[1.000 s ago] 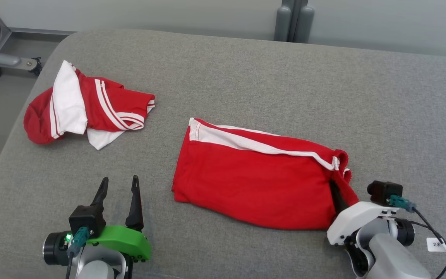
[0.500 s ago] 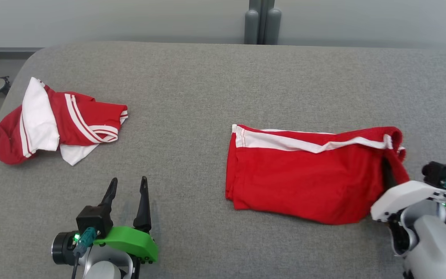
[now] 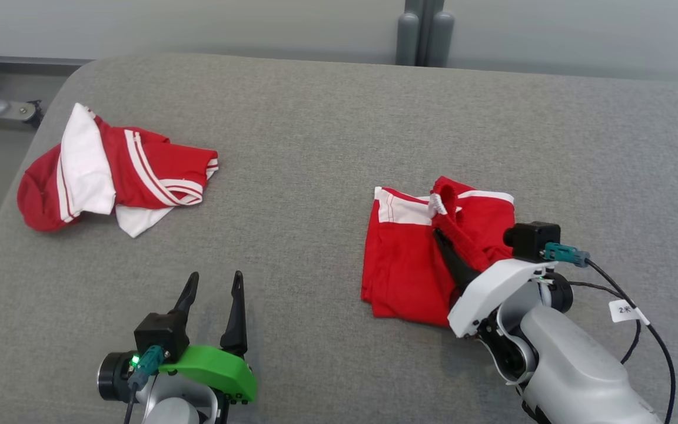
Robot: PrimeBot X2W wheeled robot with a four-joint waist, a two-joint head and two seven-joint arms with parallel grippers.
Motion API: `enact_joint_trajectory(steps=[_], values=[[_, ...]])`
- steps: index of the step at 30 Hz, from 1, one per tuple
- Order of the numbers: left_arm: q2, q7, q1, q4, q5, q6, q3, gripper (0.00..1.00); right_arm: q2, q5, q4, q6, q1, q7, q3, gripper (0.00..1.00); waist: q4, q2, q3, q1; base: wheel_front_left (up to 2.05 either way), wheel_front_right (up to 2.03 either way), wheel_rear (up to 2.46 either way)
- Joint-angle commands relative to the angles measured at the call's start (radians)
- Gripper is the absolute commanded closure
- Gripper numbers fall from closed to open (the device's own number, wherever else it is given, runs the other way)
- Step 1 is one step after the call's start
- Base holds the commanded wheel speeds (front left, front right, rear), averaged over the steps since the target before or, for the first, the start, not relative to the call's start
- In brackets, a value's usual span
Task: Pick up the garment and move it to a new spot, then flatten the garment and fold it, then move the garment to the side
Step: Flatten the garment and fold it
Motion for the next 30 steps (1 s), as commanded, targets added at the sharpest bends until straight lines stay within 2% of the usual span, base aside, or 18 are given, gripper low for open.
enact_joint_trajectory(steps=[1, 8, 9, 10, 11, 12, 18, 22, 25, 30], values=[[0.003, -0.003, -0.013, 0.003, -0.006, 0.003, -0.003, 0.00, 0.003, 0.005, 0.019, 0.000, -0.021, -0.007, 0.019, 1.00, 0.044, 0.0000, 0.005, 0.0000, 0.00, 0.00, 0.00], [0.003, -0.003, -0.004, -0.004, -0.016, 0.003, -0.004, 0.00, 0.033, 0.024, 0.118, 0.000, -0.070, -0.030, 0.074, 1.00, 0.097, 0.0000, 0.009, 0.0000, 0.00, 0.00, 0.00], [0.003, -0.003, -0.003, -0.005, -0.016, 0.002, -0.003, 0.00, 0.037, 0.029, 0.133, 0.000, -0.076, -0.034, 0.080, 0.96, 0.101, 0.0000, 0.010, 0.0000, 0.00, 0.00, 0.00], [0.002, -0.003, -0.003, -0.006, -0.015, 0.001, -0.004, 0.00, 0.042, 0.030, 0.149, 0.000, -0.082, -0.038, 0.089, 0.56, 0.105, 0.0000, 0.011, 0.0000, 0.00, 0.00, 0.00], [0.002, -0.003, -0.004, -0.006, -0.015, 0.002, -0.005, 0.00, 0.046, 0.035, 0.160, 0.000, -0.089, -0.044, 0.098, 0.06, 0.108, 0.0000, 0.012, 0.0000, 0.00, 0.00, 0.00], [0.002, -0.003, -0.005, -0.007, -0.015, 0.003, -0.006, 0.00, 0.050, 0.043, 0.167, 0.000, -0.094, -0.047, 0.105, 0.00, 0.110, 0.0000, 0.012, 0.0000, 0.00, 0.00, 0.00], [0.002, -0.003, -0.004, -0.012, -0.009, 0.010, 0.015, 0.00, 0.061, 0.087, 0.154, 0.000, -0.116, -0.080, 0.143, 0.00, 0.089, 0.0000, -0.002, 0.0000, 0.00, 0.00, 0.00], [0.003, -0.003, 0.006, -0.015, 0.008, 0.009, 0.034, 0.00, 0.039, 0.093, 0.099, 0.000, -0.112, -0.093, 0.117, 0.00, 0.057, 0.0000, -0.026, 0.0000, 0.00, 0.00, 0.00], [0.003, -0.003, 0.016, -0.017, 0.020, 0.006, 0.049, 0.00, 0.013, 0.035, 0.028, 0.000, -0.073, -0.091, 0.026, 0.00, 0.026, 0.0000, -0.048, 0.0000, 0.00, 0.00, 0.00], [0.003, -0.003, 0.037, -0.020, 0.038, 0.000, 0.073, 0.00, -0.005, -0.121, -0.077, 0.000, 0.032, -0.092, -0.205, 0.00, -0.030, 0.0000, -0.086, 0.0000, 0.00, 0.00, 0.00]])
